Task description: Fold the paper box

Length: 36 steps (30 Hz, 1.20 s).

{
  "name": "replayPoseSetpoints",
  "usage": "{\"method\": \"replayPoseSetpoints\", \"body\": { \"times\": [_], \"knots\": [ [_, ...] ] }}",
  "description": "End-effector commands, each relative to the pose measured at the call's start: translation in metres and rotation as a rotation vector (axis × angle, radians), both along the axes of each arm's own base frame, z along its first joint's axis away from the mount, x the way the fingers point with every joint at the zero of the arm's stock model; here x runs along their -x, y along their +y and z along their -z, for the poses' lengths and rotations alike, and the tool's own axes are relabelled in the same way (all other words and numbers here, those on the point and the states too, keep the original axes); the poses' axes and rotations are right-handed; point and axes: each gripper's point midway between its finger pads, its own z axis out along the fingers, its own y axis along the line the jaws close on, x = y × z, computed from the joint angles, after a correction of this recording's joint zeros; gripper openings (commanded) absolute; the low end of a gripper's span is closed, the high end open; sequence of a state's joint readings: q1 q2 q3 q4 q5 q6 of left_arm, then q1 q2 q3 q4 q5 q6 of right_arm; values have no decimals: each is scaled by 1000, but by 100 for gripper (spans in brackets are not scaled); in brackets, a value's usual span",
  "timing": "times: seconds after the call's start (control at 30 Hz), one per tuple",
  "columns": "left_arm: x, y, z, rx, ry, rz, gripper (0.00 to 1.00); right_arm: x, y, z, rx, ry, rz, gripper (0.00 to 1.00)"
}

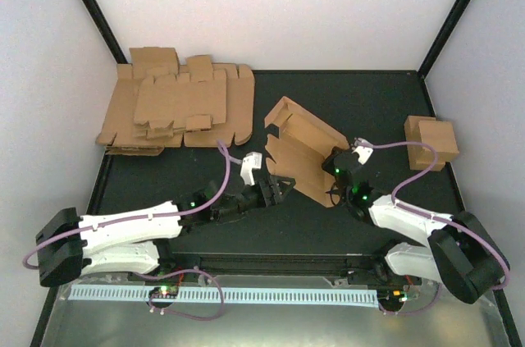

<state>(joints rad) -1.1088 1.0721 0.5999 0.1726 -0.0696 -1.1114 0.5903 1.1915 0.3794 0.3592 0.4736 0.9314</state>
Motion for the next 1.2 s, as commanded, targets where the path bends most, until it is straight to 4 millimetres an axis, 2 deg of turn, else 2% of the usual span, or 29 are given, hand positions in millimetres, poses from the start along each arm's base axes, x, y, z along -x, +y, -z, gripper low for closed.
{"method": "replayPoseSetpoints", "body": {
  "times": [0.0, 0.27, 0.4, 0.57, 0.67, 0.83, 1.0, 1.17],
  "knots": [
    [-14, -7, -17, 74, -14, -75, 77, -5, -3, -24, -46, -80, 61, 2],
    [-20, -2, -13, 64, -20, -119, 54, -3, -2, -24, -40, -82, 58, 2],
    [-22, 3, -11, 50, -21, -138, 28, -3, 0, -24, -43, -80, 52, 2],
    [-24, 10, -6, 8, -34, -165, 2, -4, 2, -23, -36, -82, 32, 3],
    [-25, 11, -2, -16, -41, -168, 2, -4, 5, -19, -23, -69, 20, 7],
    [-28, 17, 0, -41, -57, -189, 1, -3, 22, -17, -11, -55, -83, 18],
    [-30, 24, 3, -79, -71, -213, 2, 6, 31, -9, -71, -46, -146, 61],
    [-33, 32, 3, -110, -93, -235, 1, 21, 46, -4, -105, -27, -268, 84]
  ]
}}
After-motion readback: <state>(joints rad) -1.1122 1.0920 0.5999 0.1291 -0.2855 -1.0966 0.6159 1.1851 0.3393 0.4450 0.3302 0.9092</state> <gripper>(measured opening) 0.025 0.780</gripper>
